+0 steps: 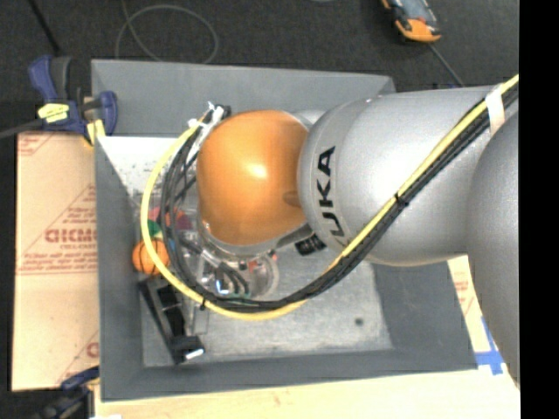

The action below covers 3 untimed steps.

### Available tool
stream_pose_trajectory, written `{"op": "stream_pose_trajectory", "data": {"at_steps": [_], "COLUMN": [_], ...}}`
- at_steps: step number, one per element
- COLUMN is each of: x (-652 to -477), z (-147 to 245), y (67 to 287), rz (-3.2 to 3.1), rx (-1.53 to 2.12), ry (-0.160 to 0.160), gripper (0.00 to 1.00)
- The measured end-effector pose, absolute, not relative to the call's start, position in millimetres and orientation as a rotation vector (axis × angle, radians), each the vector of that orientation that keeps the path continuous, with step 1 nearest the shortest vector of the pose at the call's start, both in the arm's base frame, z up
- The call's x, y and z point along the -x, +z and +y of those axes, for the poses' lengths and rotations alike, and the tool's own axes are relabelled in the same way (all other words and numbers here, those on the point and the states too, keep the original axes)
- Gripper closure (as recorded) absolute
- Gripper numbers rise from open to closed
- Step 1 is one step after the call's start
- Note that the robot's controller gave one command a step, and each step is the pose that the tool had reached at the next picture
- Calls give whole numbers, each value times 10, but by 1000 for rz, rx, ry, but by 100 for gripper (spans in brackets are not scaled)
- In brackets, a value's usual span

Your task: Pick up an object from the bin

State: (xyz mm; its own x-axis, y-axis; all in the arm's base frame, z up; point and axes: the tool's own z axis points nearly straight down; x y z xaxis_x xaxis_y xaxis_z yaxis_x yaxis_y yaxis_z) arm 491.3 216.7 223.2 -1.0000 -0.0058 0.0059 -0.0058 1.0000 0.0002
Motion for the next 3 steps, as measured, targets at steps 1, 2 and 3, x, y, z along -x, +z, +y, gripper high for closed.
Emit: {"op": "stream_pose_trajectory", "data": {"at_steps": [1,2,3], "x": [-4929,-5205,-5313], "z": [2154,2026,1889], "y": [2279,1871,1603], "rz": [-3143,-3153,-3133], "rx": [-2,2,-6], "ry": [-3,-10,5], "gripper": [0,0,0]}}
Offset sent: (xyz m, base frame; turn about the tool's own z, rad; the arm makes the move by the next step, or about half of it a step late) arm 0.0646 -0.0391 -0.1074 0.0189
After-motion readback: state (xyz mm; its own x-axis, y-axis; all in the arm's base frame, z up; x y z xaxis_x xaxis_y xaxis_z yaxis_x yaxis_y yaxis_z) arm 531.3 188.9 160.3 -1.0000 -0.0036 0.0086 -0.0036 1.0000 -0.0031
